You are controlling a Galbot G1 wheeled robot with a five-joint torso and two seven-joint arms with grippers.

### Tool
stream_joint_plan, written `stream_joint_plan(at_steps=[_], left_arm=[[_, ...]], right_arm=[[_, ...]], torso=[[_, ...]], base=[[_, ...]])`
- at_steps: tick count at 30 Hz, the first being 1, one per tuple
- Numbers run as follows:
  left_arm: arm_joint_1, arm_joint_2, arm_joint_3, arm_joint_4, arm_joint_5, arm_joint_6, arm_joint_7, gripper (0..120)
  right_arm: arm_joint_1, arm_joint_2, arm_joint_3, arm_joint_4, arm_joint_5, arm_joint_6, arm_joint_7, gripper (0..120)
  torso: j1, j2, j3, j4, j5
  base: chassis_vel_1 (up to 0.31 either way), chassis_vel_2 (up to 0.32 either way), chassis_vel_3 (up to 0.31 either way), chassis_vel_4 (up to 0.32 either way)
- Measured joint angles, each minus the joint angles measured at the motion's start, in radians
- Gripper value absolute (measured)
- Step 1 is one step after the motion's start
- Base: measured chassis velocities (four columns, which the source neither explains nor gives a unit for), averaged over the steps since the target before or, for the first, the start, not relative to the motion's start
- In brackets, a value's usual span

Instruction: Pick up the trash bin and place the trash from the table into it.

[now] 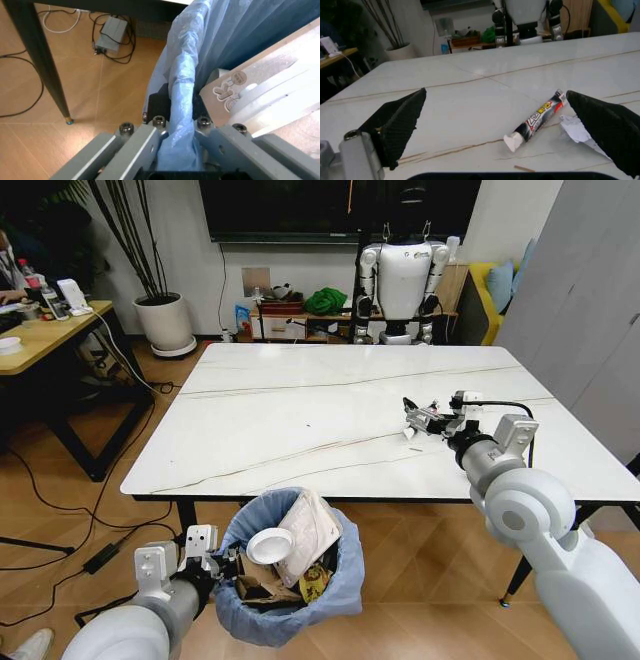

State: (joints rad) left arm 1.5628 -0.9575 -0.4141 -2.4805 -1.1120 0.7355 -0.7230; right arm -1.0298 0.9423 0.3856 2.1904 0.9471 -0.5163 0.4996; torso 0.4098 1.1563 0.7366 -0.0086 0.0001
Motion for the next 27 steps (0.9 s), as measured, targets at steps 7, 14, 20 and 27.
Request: stream_joint_plan(at_steps=[7, 14, 20, 27], left_arm=[[0.002, -0.001, 0.001, 0.000, 0.001, 0.000, 0.000, 0], [0.004, -0.001, 0.000, -0.003, 0.001, 0.000, -0.001, 0], [0.010, -0.002, 0.000, -0.007, 0.003, 0.000, -0.001, 0], [0.025, -0.001, -0.005, -0.018, 0.007, 0.000, -0.002, 0]], right_arm=[[-0.038, 0.008, 0.024, 0.014, -0.019, 0.002, -0.007, 100], [-0.070, 0.014, 0.038, 0.028, -0.028, 0.003, -0.012, 100], [-0.097, 0.017, 0.052, 0.037, -0.039, 0.003, -0.019, 100], [-0.139, 0.026, 0.062, 0.049, -0.075, 0.020, -0.027, 100]], torso=[[0.000, 0.000, 0.000, -0.0001, 0.0002], [0.000, 0.000, 0.000, 0.0000, -0.0001], [0.000, 0.000, 0.000, 0.0000, 0.0000], [0.000, 0.000, 0.000, 0.0001, 0.0000]], base=[[-0.108, -0.108, 0.092, 0.115], [-0.082, -0.093, 0.078, 0.099], [-0.087, -0.091, 0.090, 0.076], [-0.093, -0.087, 0.089, 0.091]])
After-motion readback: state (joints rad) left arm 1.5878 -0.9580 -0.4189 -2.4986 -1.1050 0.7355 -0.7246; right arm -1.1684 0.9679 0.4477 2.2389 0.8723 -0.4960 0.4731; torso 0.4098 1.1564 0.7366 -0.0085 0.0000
